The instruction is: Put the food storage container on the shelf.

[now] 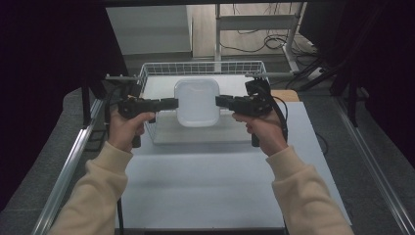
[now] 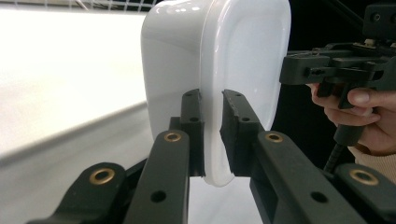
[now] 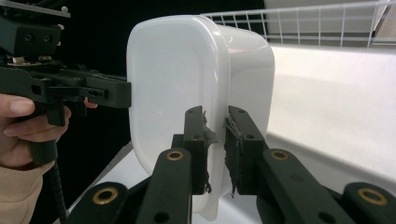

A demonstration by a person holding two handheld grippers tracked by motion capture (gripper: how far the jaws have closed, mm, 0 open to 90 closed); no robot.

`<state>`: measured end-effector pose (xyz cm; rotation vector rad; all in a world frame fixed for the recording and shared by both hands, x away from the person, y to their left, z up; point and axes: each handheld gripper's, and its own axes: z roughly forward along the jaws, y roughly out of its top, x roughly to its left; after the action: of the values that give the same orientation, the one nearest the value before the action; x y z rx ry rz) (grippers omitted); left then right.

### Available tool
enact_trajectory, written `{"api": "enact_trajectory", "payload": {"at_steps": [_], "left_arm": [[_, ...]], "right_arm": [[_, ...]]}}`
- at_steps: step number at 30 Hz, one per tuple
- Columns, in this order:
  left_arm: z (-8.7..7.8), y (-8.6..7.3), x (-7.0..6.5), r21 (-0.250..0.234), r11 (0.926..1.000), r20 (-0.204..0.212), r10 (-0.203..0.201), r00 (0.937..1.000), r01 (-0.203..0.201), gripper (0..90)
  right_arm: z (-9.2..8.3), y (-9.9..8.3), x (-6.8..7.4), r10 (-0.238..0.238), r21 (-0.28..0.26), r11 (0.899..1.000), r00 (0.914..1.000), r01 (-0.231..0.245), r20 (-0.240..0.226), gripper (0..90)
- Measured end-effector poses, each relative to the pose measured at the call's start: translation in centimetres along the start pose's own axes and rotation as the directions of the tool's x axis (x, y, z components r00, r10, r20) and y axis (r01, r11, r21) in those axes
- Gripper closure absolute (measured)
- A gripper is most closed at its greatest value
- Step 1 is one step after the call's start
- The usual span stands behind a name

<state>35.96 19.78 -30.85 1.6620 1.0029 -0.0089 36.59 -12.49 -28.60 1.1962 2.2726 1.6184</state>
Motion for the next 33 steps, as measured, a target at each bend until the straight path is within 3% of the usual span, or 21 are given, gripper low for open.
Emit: {"api": "enact_trajectory", "payload": {"at_steps": [3,10,14,21,23,26,29,30,33], "left_arm": [[0.5,1.2,0.9,0.008,0.9999,0.006,-0.008,1.0000,0.008,79.5],[2.6,3.4,3.6,0.045,0.9961,0.021,-0.077,0.9968,0.076,79.4],[3.5,4.6,4.3,0.059,0.9943,0.010,-0.090,0.9959,0.089,79.4],[4.5,6.0,5.4,0.079,0.9891,0.008,-0.125,0.9921,0.124,79.3],[4.8,6.3,5.9,0.077,0.9847,0.011,-0.158,0.9874,0.157,79.3],[5.4,6.8,7.2,0.074,0.9714,0.034,-0.229,0.9729,0.226,78.4],[6.0,7.0,8.3,0.073,0.9544,0.060,-0.294,0.9540,0.289,76.7],[6.3,7.0,8.8,0.073,0.9422,0.071,-0.332,0.9407,0.327,76.1],[6.6,7.0,9.7,0.072,0.9275,0.093,-0.372,0.9233,0.367,74.8]], "right_arm": [[0.6,1.2,-0.7,0.007,0.002,1.000,1.0000,-0.007,-0.004,79.3],[2.5,3.1,-3.6,0.056,0.034,0.998,0.9983,-0.056,-0.013,79.4],[3.4,3.9,-5.3,0.092,0.043,0.995,0.9956,-0.091,-0.021,79.4],[4.1,5.0,-7.0,0.149,0.066,0.987,0.9883,-0.147,-0.031,79.0],[4.4,5.3,-7.3,0.175,0.073,0.982,0.9842,-0.172,-0.029,78.3],[5.1,5.9,-8.0,0.212,0.091,0.974,0.9767,-0.209,-0.032,75.5],[6.0,6.1,-8.9,0.256,0.109,0.961,0.9664,-0.253,-0.020,72.0],[6.2,6.1,-9.1,0.265,0.111,0.959,0.9642,-0.261,-0.017,71.3],[7.0,6.2,-9.9,0.308,0.111,0.946,0.9512,-0.304,-0.020,69.2]]}}
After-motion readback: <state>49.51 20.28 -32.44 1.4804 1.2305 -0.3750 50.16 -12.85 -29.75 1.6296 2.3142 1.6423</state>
